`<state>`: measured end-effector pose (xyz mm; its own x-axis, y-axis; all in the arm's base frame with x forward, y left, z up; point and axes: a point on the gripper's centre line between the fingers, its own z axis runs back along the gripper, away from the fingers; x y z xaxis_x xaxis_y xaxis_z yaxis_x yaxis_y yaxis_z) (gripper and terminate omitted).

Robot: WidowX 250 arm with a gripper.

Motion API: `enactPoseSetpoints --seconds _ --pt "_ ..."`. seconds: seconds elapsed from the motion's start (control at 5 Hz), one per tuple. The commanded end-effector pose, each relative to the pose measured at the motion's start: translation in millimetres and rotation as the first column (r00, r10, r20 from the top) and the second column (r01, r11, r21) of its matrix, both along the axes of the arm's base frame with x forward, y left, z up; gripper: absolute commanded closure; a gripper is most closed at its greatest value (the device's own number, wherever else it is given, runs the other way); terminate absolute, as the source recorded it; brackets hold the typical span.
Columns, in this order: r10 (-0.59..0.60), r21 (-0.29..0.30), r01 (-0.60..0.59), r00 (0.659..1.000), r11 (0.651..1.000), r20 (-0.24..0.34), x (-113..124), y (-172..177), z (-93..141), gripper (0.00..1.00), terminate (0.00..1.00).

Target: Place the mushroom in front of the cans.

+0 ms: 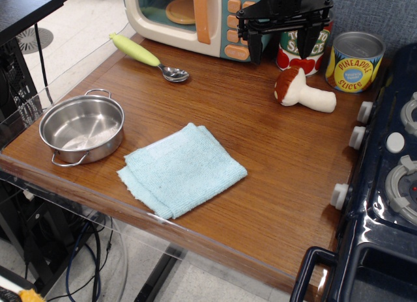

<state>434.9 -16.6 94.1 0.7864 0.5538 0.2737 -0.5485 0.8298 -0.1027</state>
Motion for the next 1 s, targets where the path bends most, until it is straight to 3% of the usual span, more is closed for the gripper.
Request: enactPoseSetpoints --seconds 0.0,0.6,0.8 --pt "0.0 -0.001 0.001 0.997 1.0 0.074 -3.5 6.7 29.0 0.0 0.0" --pt "0.0 -0.001 0.001 0.997 1.0 0.074 -3.5 6.7 29.0 0.0 0.0" --pt "0.0 -0.001 0.001 0.997 1.0 0.074 -3.5 6.7 29.0 0.0 1.0"
